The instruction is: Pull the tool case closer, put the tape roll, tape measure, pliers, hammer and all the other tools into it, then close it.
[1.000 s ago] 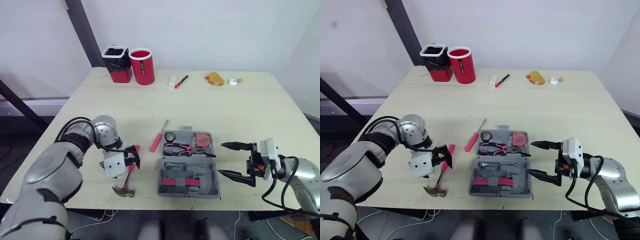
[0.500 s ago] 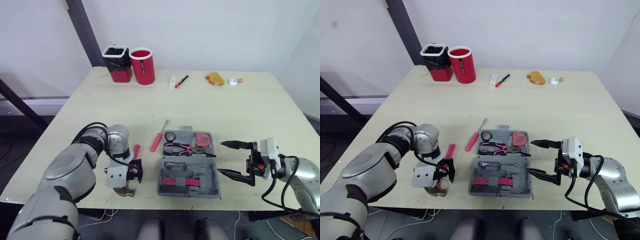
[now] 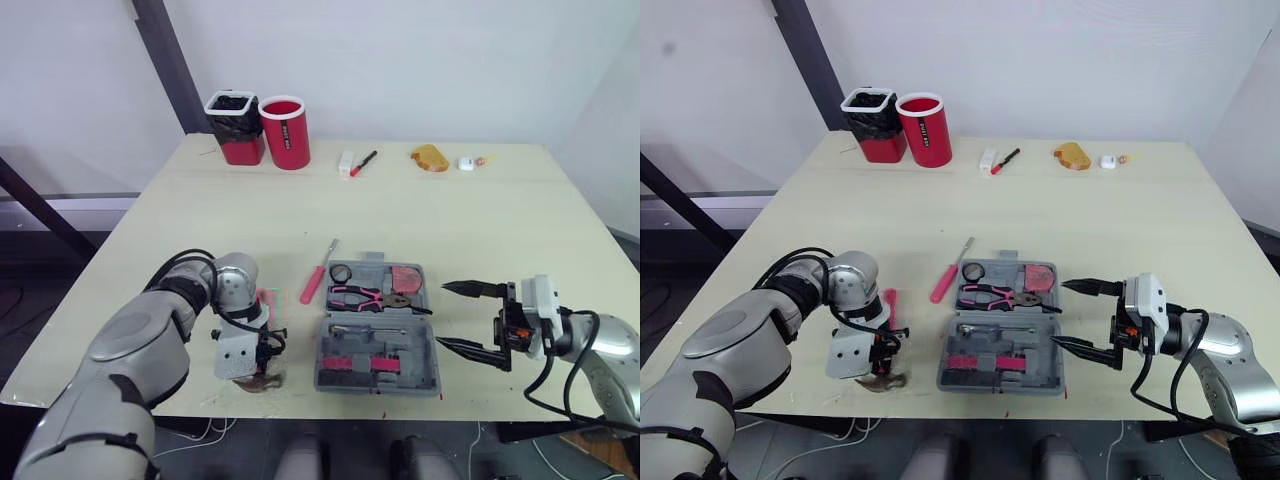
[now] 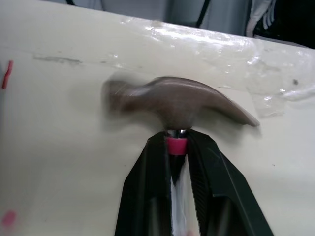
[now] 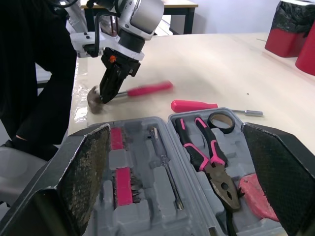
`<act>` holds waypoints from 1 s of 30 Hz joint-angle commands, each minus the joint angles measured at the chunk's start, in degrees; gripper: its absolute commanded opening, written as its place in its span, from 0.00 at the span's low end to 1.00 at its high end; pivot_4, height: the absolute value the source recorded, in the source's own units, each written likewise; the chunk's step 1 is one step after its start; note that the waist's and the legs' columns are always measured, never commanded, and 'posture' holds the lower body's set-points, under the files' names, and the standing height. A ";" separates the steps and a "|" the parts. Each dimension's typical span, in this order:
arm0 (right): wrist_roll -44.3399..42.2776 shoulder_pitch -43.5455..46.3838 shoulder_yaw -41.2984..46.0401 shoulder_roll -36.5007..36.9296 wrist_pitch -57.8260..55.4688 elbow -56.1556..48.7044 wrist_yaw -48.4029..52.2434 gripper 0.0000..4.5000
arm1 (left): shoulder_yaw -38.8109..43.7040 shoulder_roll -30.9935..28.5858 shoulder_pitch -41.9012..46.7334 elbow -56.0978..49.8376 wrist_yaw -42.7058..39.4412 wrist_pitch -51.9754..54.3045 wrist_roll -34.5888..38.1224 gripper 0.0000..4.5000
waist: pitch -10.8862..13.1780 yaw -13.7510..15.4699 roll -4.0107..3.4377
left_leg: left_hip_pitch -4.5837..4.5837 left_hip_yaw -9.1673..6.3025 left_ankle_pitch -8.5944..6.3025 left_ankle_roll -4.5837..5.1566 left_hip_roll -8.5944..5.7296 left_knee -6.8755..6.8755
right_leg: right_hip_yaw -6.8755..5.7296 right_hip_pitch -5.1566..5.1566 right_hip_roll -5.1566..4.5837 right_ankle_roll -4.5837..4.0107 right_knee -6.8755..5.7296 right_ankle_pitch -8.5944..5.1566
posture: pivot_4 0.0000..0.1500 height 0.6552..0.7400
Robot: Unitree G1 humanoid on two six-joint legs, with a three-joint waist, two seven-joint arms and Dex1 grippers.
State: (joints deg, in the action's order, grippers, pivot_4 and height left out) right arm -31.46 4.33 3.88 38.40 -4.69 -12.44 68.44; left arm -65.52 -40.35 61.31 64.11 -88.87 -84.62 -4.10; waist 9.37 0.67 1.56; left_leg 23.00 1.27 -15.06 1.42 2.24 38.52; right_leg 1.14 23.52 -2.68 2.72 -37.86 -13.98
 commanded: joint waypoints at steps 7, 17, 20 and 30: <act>-1.29 2.77 0.56 0.81 0.16 0.62 3.21 1.00 | -2.93 -10.74 -2.83 -9.32 -3.63 6.07 9.50 0.01 | 0.02 -0.32 0.02 | -0.02 -0.02 0.00 0.00 0.01 0.00 | -0.01 0.00 0.01 -0.01 -0.04 0.00 | 1.00 0.97; -6.08 3.79 -1.00 2.84 -5.44 0.65 11.41 1.00 | 11.66 -19.65 -7.10 -14.77 -3.63 25.28 19.76 0.01 | 0.04 -0.08 0.03 | 0.00 -0.05 0.00 0.00 0.04 0.09 | -0.07 -0.02 -0.01 0.00 -0.07 0.00 | 1.00 0.97; -4.95 4.65 -1.10 2.24 -4.62 1.85 11.47 1.00 | 18.91 -20.98 -10.71 -17.16 -2.51 32.72 21.58 0.01 | 0.05 -0.24 0.02 | -0.02 -0.03 0.00 0.00 0.06 0.09 | -0.07 -0.01 0.00 0.00 -0.10 0.00 | 1.00 0.97; -2.29 6.88 -1.18 1.97 -2.75 5.67 12.12 1.00 | 43.63 -28.88 -33.39 -45.96 20.44 79.06 25.48 0.01 | 0.09 -0.85 -0.03 | -0.02 -0.08 0.00 0.00 0.10 0.08 | -0.12 -0.02 -0.02 0.00 -0.14 0.00 | 1.00 0.97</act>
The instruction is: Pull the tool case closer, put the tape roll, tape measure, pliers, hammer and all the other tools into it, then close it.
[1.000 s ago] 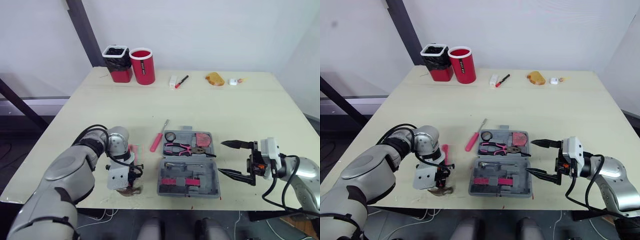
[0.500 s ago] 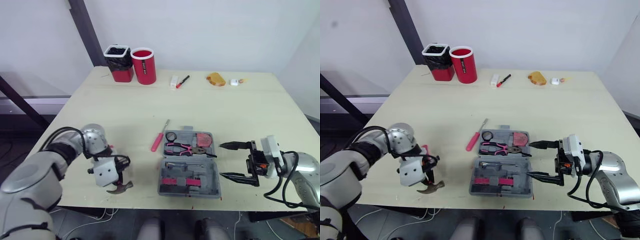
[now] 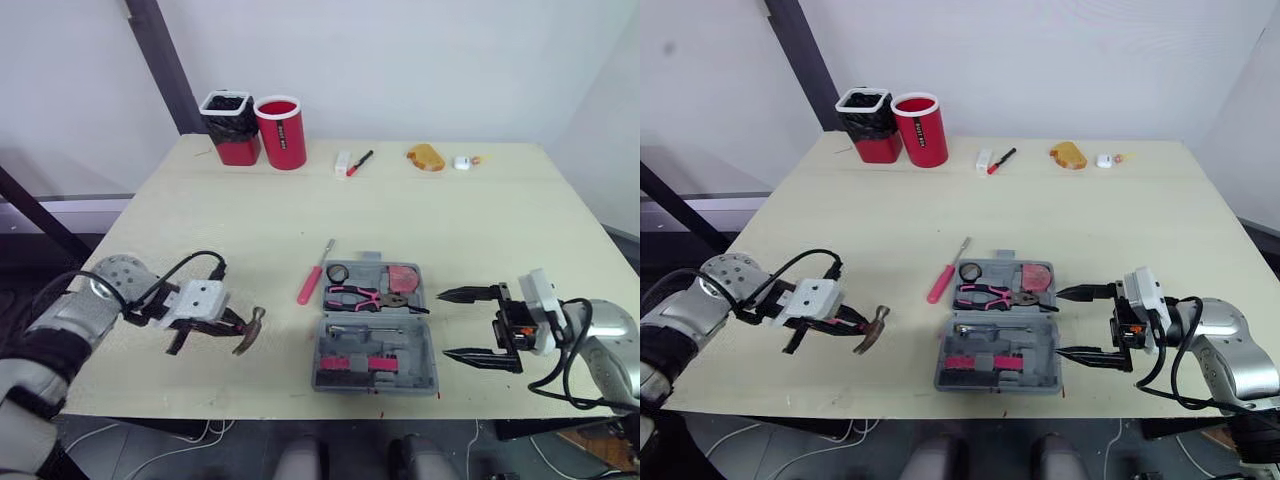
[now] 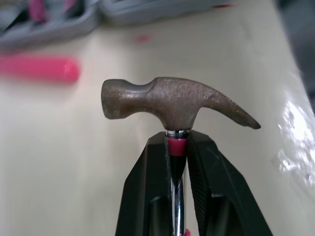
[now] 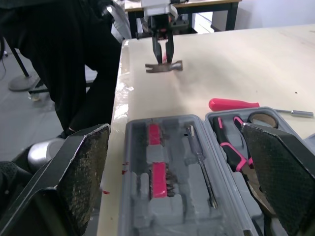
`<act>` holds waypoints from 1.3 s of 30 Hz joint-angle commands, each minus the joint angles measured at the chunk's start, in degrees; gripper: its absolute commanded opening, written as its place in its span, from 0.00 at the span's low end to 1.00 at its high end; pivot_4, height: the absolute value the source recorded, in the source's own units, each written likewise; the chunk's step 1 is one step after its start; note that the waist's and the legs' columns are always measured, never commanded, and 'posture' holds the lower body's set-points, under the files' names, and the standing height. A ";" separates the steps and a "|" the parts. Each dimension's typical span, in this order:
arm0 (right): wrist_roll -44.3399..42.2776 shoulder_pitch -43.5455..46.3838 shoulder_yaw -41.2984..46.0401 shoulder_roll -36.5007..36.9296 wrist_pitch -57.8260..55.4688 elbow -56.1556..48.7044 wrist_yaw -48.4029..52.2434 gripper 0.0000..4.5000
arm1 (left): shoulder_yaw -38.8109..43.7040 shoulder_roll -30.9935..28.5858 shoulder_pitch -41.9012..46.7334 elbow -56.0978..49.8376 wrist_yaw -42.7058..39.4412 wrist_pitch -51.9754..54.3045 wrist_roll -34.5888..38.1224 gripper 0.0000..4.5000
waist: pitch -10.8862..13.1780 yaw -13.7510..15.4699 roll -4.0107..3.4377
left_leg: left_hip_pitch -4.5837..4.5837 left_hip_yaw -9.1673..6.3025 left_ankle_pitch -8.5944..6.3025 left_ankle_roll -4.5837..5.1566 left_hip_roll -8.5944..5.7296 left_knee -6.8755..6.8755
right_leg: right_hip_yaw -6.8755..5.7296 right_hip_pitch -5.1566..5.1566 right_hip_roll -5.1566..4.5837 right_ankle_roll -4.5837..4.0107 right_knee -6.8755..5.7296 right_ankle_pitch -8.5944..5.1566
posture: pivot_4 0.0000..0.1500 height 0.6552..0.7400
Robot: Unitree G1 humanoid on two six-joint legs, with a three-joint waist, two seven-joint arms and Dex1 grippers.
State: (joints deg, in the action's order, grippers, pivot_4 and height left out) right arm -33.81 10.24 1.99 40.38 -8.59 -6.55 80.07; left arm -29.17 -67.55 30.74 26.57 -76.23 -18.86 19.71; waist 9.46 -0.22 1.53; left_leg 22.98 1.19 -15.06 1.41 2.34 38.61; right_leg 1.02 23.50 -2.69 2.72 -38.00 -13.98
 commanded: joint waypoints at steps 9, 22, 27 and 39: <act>1.06 0.89 0.40 -1.49 1.74 0.09 -0.12 1.00 | 23.91 3.36 -14.41 -31.35 28.46 56.44 11.06 0.01 | 0.05 -0.15 -0.06 | -0.02 -0.01 0.00 0.00 0.00 -0.02 | 0.00 0.00 0.00 0.00 -0.01 0.00 | 1.00 0.97; 1.50 -1.04 1.43 -2.29 2.69 -1.60 -2.64 1.00 | 40.70 31.82 -8.52 -37.86 64.83 97.70 12.44 0.01 | 0.13 0.04 0.07 | -0.08 -0.14 0.01 -0.01 -0.08 -0.01 | 0.07 -0.03 -0.01 0.00 -0.05 0.02 | 1.00 0.97; 1.45 -1.41 1.79 -2.21 2.97 -2.00 -3.44 1.00 | 43.17 38.85 -5.93 -36.67 69.99 99.98 8.65 0.01 | 0.12 -0.10 0.10 | -0.07 -0.22 0.02 -0.03 -0.10 0.03 | 0.06 -0.04 -0.04 0.00 -0.07 0.03 | 1.00 0.97; 0.22 -0.63 2.77 -3.61 2.75 -1.95 -6.79 1.00 | 40.50 40.72 -10.72 -39.71 70.28 89.96 2.55 0.76 | 0.12 -0.34 0.10 | -0.11 -0.23 0.03 -0.07 -0.12 -0.01 | 0.15 -0.04 -0.11 0.00 -0.07 0.04 | 1.00 0.97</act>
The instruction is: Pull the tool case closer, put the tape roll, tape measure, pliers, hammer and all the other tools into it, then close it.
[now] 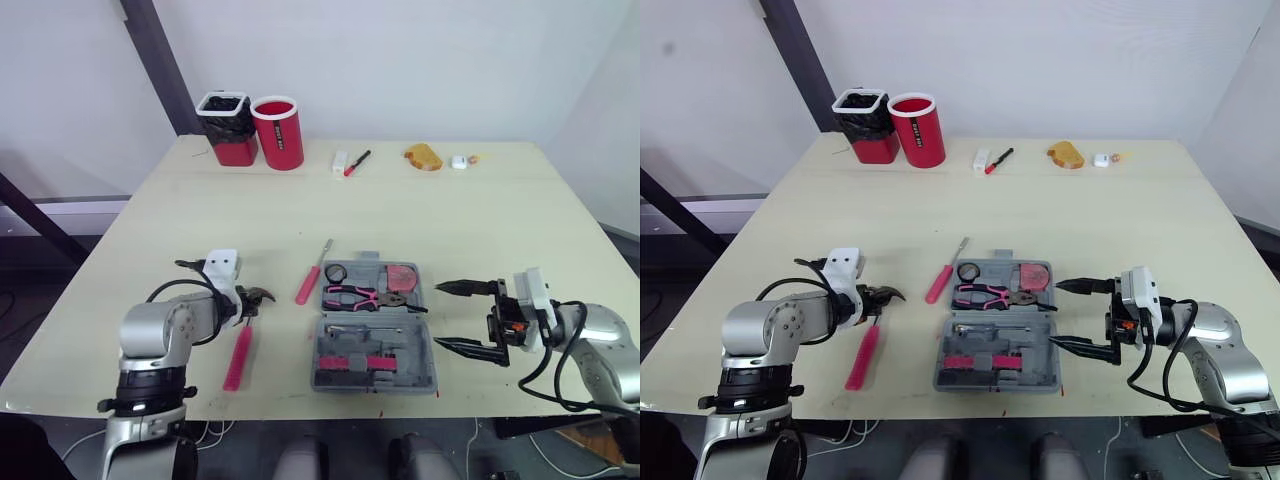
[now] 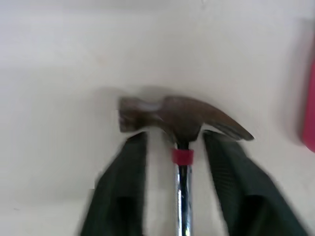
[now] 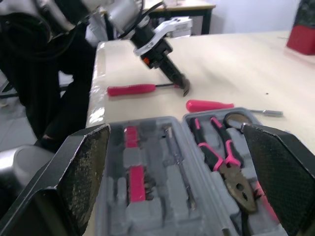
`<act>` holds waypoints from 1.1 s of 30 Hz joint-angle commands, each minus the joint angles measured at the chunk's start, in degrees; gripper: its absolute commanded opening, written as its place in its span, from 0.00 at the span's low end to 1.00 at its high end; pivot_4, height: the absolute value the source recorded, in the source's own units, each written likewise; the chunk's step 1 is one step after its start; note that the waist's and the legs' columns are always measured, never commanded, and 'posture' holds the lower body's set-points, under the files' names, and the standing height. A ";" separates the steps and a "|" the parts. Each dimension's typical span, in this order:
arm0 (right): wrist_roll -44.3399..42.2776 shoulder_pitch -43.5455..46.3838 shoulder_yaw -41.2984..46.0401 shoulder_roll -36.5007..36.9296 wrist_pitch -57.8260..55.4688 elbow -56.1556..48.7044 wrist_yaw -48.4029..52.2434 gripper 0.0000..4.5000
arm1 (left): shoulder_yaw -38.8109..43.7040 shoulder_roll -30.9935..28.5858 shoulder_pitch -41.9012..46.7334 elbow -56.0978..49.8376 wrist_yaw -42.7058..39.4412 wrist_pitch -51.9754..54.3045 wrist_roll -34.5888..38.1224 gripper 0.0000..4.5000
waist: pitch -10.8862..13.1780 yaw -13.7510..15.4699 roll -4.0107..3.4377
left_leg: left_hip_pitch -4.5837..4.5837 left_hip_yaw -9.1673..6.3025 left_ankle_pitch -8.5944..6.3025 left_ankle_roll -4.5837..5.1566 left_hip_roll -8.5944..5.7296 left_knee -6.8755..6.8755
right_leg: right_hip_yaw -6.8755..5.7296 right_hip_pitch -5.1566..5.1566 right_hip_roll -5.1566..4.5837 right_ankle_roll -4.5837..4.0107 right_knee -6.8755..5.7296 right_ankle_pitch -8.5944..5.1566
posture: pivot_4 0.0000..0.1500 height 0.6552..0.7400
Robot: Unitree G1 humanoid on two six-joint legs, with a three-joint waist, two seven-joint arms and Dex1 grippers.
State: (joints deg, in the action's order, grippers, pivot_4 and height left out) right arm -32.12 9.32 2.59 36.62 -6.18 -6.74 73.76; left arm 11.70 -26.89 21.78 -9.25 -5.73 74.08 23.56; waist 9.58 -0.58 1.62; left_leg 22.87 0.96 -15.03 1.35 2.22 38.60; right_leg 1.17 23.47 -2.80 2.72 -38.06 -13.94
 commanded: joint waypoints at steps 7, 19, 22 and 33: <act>-0.47 0.13 1.94 -0.14 1.05 -1.72 -1.53 1.00 | -2.83 3.39 -10.28 -8.36 0.07 -13.49 -5.33 0.98 | -0.01 0.06 0.00 | -0.02 0.01 0.00 -0.01 0.00 -0.01 | 0.04 0.00 -0.03 0.00 0.02 0.01 | 1.00 0.97; -0.02 0.24 1.99 0.35 1.06 -1.91 -2.04 1.00 | -6.19 9.14 -17.15 -0.11 -0.74 -37.11 -12.38 0.80 | -0.04 0.44 -0.05 | -0.03 0.08 0.00 0.00 -0.01 -0.01 | 0.07 -0.01 -0.02 0.01 0.04 0.01 | 1.00 0.97; 0.09 0.23 2.02 0.37 1.15 -1.86 -2.12 1.00 | -5.99 9.75 -16.55 1.89 -0.97 -39.21 -13.01 0.55 | -0.05 0.44 -0.07 | -0.04 0.11 0.00 0.00 -0.02 -0.01 | 0.07 -0.01 -0.02 0.01 0.04 0.01 | 1.00 0.97; 0.56 -0.14 1.89 0.38 1.55 -2.01 -2.57 1.00 | -5.35 9.87 -15.31 4.57 -1.69 -40.48 -14.02 0.55 | -0.08 0.45 -0.13 | -0.05 0.14 0.00 0.01 -0.02 -0.01 | 0.05 -0.02 -0.01 0.03 0.03 0.02 | 1.00 0.97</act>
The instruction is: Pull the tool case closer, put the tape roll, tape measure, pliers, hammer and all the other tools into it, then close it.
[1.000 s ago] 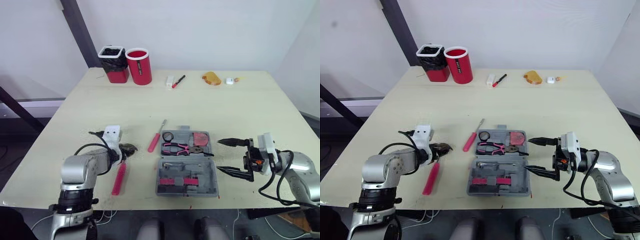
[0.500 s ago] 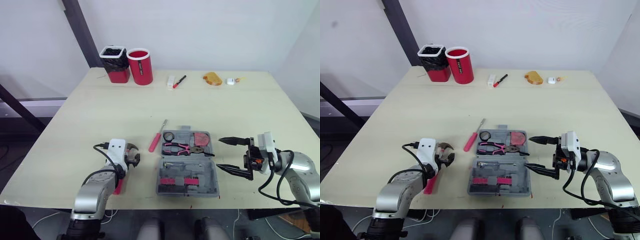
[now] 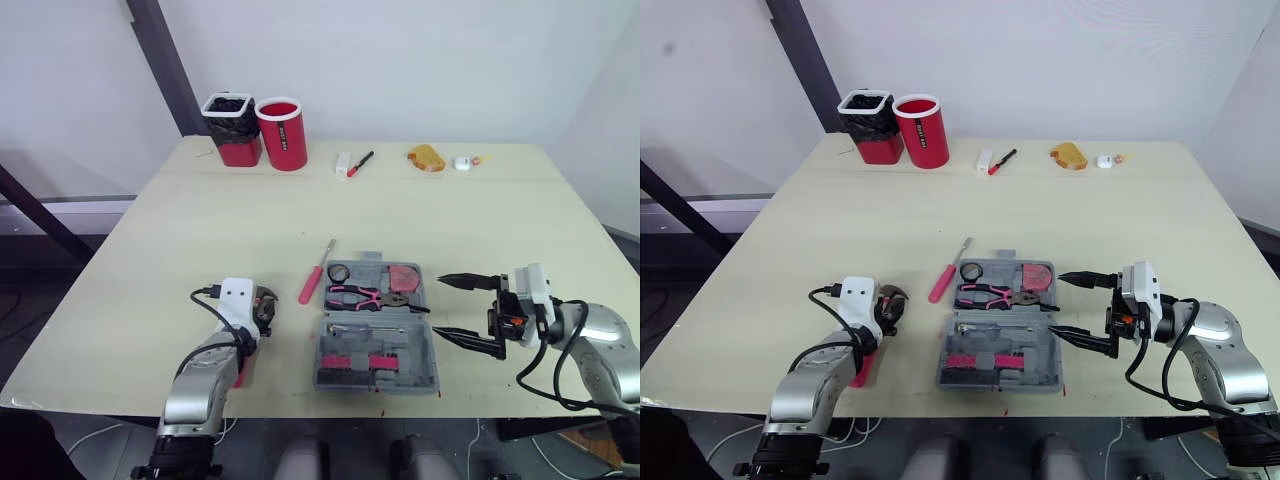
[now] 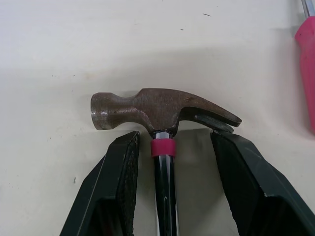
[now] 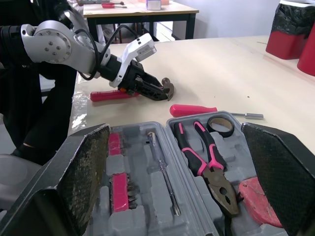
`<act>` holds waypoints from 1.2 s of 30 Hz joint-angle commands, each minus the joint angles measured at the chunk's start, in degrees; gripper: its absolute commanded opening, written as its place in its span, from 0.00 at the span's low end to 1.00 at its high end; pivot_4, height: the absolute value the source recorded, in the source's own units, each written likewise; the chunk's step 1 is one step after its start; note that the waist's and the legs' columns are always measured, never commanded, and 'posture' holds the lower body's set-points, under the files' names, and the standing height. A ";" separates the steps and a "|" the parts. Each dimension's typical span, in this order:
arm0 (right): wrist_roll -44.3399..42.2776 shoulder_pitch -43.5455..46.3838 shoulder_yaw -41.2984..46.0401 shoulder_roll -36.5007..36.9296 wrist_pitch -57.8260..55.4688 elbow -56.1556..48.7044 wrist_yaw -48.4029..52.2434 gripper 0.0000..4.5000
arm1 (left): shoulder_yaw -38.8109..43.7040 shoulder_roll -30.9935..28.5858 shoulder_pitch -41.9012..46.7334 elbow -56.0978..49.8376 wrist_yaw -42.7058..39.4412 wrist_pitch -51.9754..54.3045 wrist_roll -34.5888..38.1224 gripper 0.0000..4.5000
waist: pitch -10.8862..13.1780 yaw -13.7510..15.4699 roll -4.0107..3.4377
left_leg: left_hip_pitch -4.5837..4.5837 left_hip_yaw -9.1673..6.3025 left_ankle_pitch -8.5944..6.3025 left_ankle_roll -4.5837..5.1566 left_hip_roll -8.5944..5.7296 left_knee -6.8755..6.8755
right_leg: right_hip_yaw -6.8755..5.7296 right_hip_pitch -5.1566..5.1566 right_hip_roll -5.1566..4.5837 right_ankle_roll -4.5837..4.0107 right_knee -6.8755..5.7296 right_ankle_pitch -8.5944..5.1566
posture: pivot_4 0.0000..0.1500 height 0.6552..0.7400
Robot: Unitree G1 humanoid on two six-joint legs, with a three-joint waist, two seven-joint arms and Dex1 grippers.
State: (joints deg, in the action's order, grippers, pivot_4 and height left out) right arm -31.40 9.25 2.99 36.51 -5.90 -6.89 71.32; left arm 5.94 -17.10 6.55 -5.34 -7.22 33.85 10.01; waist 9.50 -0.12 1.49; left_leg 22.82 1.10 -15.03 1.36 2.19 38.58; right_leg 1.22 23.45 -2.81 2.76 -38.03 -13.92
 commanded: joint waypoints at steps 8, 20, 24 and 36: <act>0.32 0.11 1.37 0.54 1.57 -1.37 0.25 1.00 | 1.91 0.13 -0.14 0.82 -1.19 0.05 0.18 0.03 | -0.09 0.00 -0.18 | -0.01 0.00 0.00 0.00 0.00 0.00 | 0.01 -0.01 0.00 0.00 0.01 0.00 | 1.00 0.97; -0.58 0.12 1.37 0.18 1.82 -1.05 1.13 1.00 | 1.97 -5.64 -1.73 -3.38 -10.50 -2.27 1.20 0.02 | -0.10 -0.50 -0.18 | -0.01 0.01 0.00 0.00 0.01 -0.03 | 0.00 -0.01 0.02 0.01 0.03 0.00 | 1.00 0.97; -0.76 0.42 1.64 0.06 2.50 0.44 1.99 1.00 | 2.59 -11.06 -2.26 -8.40 -23.12 -2.23 7.97 0.02 | -0.07 -0.48 -0.15 | 0.01 0.02 0.00 0.00 0.03 -0.05 | -0.04 0.01 0.03 0.00 0.03 0.00 | 1.00 0.97; 0.05 0.76 1.53 0.09 4.74 3.41 4.37 1.00 | -8.88 -26.20 13.81 -12.67 -43.86 4.66 11.97 0.02 | -0.03 0.03 -0.15 | 0.07 0.17 0.00 0.00 -0.01 -0.04 | -0.08 0.00 0.02 0.01 0.10 -0.01 | 1.00 0.97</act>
State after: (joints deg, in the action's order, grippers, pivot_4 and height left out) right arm -30.68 9.74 2.98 36.34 -2.20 -2.71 75.13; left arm -2.28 -42.65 18.88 -16.18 -49.16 38.37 20.67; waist 9.47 -0.09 1.34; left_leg 22.89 1.28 -15.03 1.35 2.18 38.55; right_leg 1.16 23.45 -2.78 2.77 -37.94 -13.93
